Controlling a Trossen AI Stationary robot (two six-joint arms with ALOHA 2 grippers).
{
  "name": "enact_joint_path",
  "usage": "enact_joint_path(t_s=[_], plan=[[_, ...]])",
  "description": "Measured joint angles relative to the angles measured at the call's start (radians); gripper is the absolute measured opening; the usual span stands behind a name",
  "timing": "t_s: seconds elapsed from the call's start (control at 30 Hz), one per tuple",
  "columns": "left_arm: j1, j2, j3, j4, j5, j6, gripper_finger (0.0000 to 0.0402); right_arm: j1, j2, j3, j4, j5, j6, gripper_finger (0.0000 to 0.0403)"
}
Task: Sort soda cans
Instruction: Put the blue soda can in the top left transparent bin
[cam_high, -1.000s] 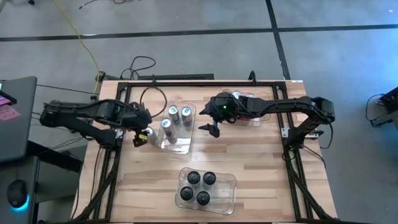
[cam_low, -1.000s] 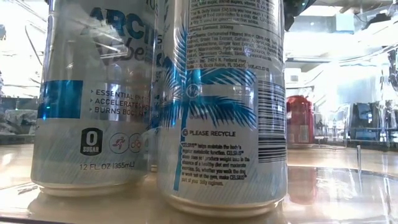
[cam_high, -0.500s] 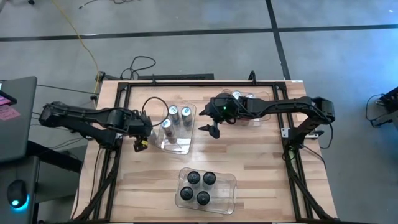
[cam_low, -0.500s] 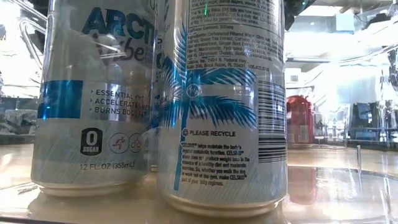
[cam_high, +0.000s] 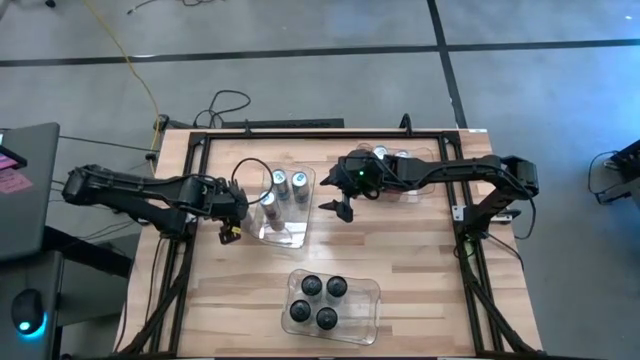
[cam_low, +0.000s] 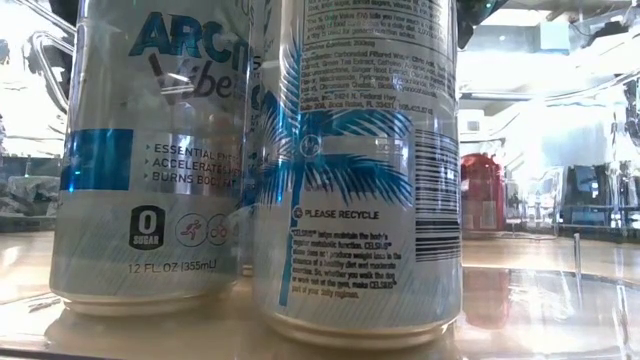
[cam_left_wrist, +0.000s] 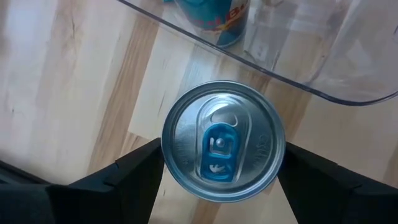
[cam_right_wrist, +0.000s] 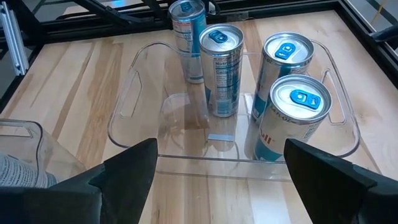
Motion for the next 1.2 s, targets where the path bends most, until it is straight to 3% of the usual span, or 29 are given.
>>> enact_joint_path(t_s=[0.13,0.3,0.63,0.87,1.07,1.2], plan=[[0.001,0.0,0.0,0.002,0.0,-0.013,0.0272,0.0,0.0,0.0,0.0,0.0,0.0,0.0367],[0.001,-0.001,0.0,0.008,0.0,-0.021,0.0212,0.0,0.0,0.0,0.0,0.0,0.0,0.0367],[0.001,0.001,0.018,-0.013,0.02,-0.036,0.0211,0.0,0.0,0.0,-0.006,0.0,0.008,0.0367],[-0.004,0.001,0.216,-0.139,0.026,-0.091,0.0211,0.0,0.0,0.0,-0.013,-0.006,0.002,0.0367],[-0.01,0.014,0.417,-0.157,0.053,-0.103,0.0211,0.0,-0.003,0.0,-0.059,-0.146,-0.013,0.0367],[-0.01,0.063,0.525,-0.164,0.051,-0.083,0.0211,0.0,-0.021,0.0,-0.084,-0.159,-0.027,0.0367]])
